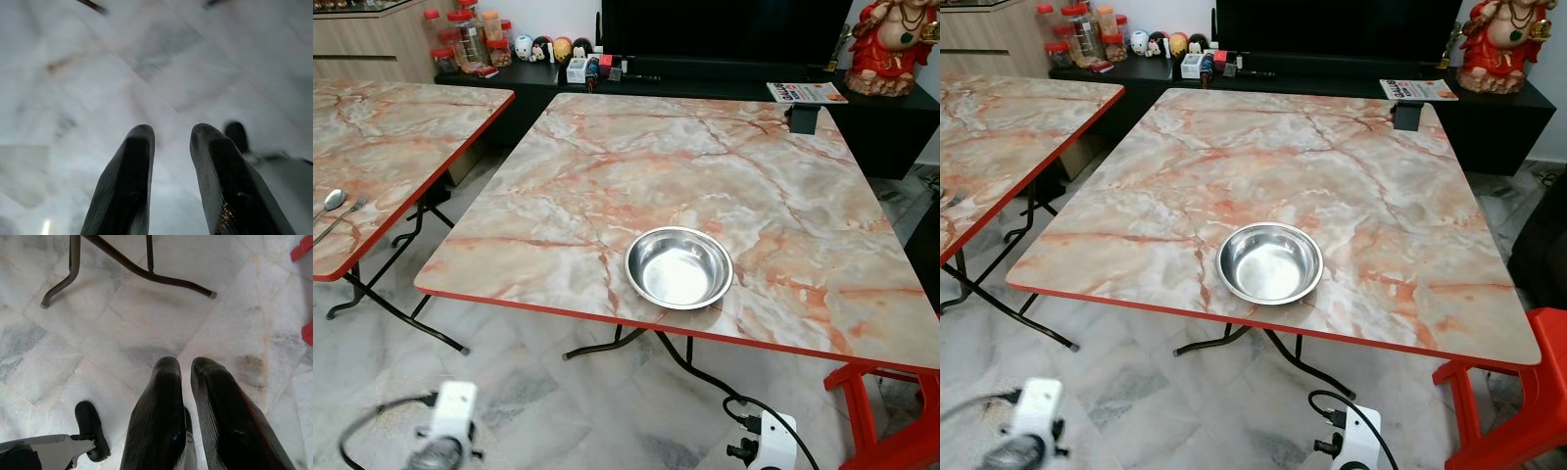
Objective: Setting the table
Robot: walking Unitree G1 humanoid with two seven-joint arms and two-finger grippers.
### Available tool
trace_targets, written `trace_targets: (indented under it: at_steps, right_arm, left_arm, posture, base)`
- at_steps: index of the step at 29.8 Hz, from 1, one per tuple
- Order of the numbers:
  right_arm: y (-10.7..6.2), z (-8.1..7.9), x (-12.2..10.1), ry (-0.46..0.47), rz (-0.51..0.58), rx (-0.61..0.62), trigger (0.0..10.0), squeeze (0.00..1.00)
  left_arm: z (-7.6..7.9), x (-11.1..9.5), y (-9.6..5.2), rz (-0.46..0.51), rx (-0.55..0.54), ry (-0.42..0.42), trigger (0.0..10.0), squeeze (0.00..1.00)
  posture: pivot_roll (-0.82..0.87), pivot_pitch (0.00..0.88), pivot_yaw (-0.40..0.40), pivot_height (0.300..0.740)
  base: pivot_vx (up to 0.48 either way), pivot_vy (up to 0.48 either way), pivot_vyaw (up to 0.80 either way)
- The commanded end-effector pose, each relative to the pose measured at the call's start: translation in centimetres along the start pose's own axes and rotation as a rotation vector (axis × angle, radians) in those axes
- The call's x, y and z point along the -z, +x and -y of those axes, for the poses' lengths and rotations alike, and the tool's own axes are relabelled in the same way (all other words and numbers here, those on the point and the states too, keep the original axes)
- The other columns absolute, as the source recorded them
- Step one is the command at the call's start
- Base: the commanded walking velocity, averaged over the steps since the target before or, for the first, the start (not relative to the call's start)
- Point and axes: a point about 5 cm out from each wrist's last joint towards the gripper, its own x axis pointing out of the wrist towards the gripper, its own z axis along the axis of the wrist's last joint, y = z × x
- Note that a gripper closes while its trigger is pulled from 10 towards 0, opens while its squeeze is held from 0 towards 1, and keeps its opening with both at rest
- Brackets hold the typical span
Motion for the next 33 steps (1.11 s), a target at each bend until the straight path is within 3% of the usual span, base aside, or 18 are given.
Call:
trace_targets:
  at_steps: [1,2,3,6,9,16,21,33]
  right_arm:
    - [0.0,0.1,0.2,-0.012,-0.017,0.007,10.0,0.00]
    - [0.0,0.2,0.2,-0.019,-0.019,0.006,10.0,0.00]
    - [0.0,0.2,0.2,-0.019,-0.019,0.006,10.0,0.00]
    - [0.0,0.3,0.1,-0.024,-0.014,0.005,10.0,0.00]
    - [0.0,0.7,-0.1,-0.028,-0.008,0.011,10.0,0.00]
    - [0.0,0.9,-0.1,-0.026,-0.011,0.017,10.0,0.00]
    - [0.0,0.9,0.1,-0.022,-0.022,0.017,10.0,0.00]
    - [-0.1,0.8,0.4,-0.013,-0.037,0.023,10.0,0.00]
  left_arm:
    - [0.6,0.4,0.0,-0.027,0.029,0.004,10.0,0.00]
    - [1.8,0.7,0.0,-0.040,0.073,-0.008,10.0,0.00]
    - [1.8,0.7,0.0,-0.040,0.073,-0.008,10.0,0.00]
    - [4.0,1.3,-0.1,-0.069,0.141,-0.003,10.0,0.00]
    - [5.2,1.9,-0.2,-0.092,0.162,-0.017,10.0,0.00]
    - [5.3,2.0,-0.2,-0.092,0.158,-0.022,10.0,0.00]
    - [5.4,1.8,-0.2,-0.089,0.169,0.025,10.0,0.00]
    - [5.1,2.0,-0.2,-0.105,0.146,-0.006,10.0,0.00]
  posture:
    - [-0.02,0.000,0.022,0.740]
    - [-0.02,0.000,0.015,0.740]
    - [-0.02,0.000,0.015,0.740]
    - [-0.03,0.000,0.014,0.740]
    - [-0.05,0.000,0.018,0.740]
    - [-0.05,0.000,0.019,0.740]
    - [-0.06,0.000,0.023,0.740]
    - [-0.05,0.000,0.016,0.740]
  base:
    - [0.000,0.000,0.00]
    - [0.000,0.000,0.00]
    - [0.000,0.000,0.00]
    - [0.000,0.000,0.00]
    - [0.000,0.000,0.00]
    - [0.000,0.000,0.00]
    - [0.000,0.000,0.00]
    - [0.000,0.081,-0.17]
